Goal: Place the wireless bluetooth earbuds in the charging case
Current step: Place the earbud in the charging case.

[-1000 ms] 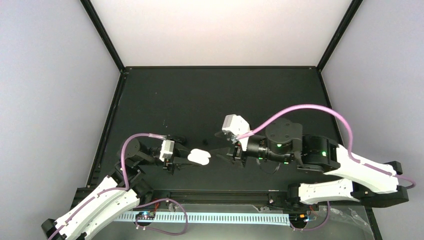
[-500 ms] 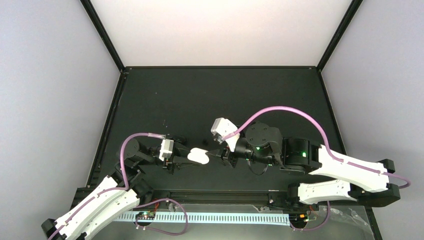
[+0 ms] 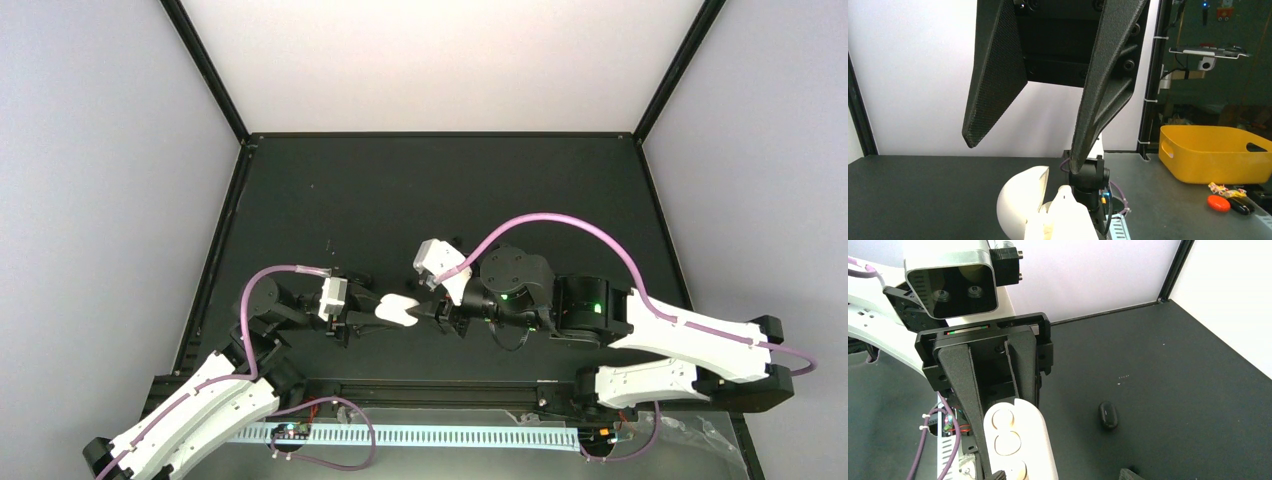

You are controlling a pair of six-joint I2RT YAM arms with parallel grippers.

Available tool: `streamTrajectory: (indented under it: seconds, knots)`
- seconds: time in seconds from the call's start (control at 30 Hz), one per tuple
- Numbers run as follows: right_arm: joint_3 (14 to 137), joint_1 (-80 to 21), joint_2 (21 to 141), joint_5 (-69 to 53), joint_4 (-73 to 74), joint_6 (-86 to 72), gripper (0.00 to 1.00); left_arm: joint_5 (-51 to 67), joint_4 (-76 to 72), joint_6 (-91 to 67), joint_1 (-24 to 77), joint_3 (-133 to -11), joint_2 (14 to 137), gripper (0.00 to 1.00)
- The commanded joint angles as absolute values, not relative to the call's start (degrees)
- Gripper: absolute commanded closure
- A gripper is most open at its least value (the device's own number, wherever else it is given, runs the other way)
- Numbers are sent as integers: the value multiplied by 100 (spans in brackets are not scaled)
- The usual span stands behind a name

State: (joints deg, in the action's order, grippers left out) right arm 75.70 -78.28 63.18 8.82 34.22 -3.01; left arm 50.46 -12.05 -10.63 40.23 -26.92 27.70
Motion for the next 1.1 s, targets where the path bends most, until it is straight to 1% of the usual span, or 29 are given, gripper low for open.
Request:
streamTrajectory:
  seconds: [0.0, 0.4, 0.67, 0.9, 1.07]
  knots:
    - [7550, -7790, 6386, 886, 3408, -266, 42, 4960, -1386, -1041, 4055, -2862, 2715, 98]
    - [7471, -7752, 6477, 936, 3465, -286, 42, 4957, -1505, -1139, 4052, -2874, 2681, 98]
    - [7543, -7743, 6528, 745, 3579, -288, 42, 4918, -1587, -1196, 4057, -2884, 2629, 98]
    - [7637, -7618, 5913, 329, 2890, -460, 41, 4884, -1492, -1143, 4054, -2780, 2632, 98]
    - [7546, -7196, 5641, 511, 2515, -732, 42, 4896, -1524, -1189, 4060, -2751, 2608, 98]
